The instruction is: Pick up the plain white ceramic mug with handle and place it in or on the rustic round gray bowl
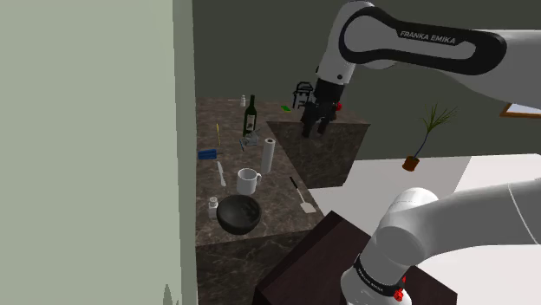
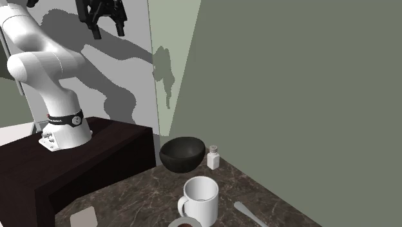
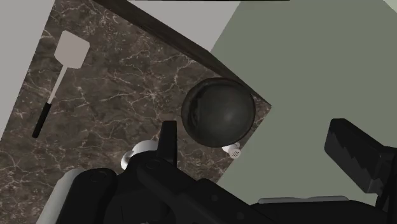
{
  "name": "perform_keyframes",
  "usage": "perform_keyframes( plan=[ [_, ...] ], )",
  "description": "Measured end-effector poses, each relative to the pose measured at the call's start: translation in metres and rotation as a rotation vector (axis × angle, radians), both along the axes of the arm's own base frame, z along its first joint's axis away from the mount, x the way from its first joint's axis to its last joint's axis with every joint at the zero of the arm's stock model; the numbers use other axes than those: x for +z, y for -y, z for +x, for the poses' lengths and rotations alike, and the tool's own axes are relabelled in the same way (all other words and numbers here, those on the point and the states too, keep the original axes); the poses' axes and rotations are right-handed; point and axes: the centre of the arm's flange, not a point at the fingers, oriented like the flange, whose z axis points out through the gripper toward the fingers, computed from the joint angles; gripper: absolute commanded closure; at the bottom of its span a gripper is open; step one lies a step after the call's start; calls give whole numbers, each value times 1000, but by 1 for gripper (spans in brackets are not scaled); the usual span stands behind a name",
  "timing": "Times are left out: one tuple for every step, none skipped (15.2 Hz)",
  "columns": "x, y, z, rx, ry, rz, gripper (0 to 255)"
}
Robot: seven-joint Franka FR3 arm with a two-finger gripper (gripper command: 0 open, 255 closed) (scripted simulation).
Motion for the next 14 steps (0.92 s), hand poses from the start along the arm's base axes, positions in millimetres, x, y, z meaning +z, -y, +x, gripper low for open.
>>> perform_keyframes(
  plan=[
    [0,0,0,0,0,0,0],
    [-4,0,4,0,0,-2,0],
    [-12,2,9,0,0,-4,0],
    [-21,3,18,0,0,-7,0],
    [-30,3,26,1,1,-10,0],
    [-40,3,36,1,2,-13,0],
    [-51,4,42,1,3,-17,0],
    [-60,2,50,1,5,-20,0],
    [-73,0,57,1,5,-23,0],
    [-81,0,66,2,7,-27,0],
    [-91,0,73,2,8,-30,0],
    [-101,0,80,2,9,-33,0],
    [-108,1,88,2,11,-37,0],
    [-118,-1,99,2,12,-40,0]
  ],
)
